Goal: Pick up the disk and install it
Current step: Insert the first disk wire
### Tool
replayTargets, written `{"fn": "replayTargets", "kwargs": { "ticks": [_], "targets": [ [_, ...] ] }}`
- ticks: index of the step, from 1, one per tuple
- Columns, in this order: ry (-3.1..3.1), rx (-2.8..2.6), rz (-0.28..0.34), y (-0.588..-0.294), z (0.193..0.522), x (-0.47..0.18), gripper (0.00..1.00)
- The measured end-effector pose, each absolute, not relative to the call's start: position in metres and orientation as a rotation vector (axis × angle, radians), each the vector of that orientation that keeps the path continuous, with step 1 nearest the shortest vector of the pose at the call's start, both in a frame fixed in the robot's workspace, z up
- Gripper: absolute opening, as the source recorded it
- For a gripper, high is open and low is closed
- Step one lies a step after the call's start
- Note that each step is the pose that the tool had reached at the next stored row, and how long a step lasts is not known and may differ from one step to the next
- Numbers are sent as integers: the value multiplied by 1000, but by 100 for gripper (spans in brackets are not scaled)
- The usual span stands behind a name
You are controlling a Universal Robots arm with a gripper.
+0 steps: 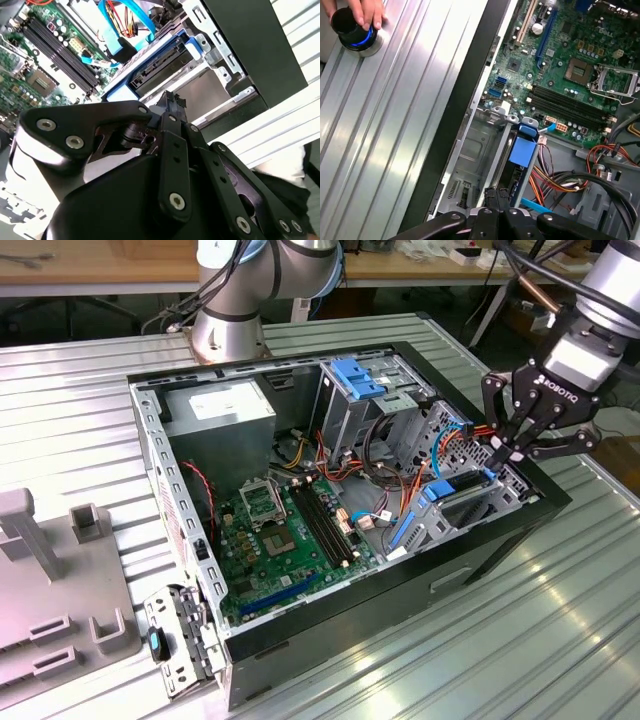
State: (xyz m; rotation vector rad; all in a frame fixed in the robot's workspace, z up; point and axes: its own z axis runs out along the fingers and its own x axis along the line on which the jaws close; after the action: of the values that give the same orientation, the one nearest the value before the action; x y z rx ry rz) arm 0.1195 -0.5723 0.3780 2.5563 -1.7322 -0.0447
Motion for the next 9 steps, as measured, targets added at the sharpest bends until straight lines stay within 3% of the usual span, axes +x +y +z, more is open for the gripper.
{"fn": "replayTargets", "kwargs": {
  "ticks": [9],
  "targets": [
    [-1584,2649,-40,-573,378,119,11]
  ]
}}
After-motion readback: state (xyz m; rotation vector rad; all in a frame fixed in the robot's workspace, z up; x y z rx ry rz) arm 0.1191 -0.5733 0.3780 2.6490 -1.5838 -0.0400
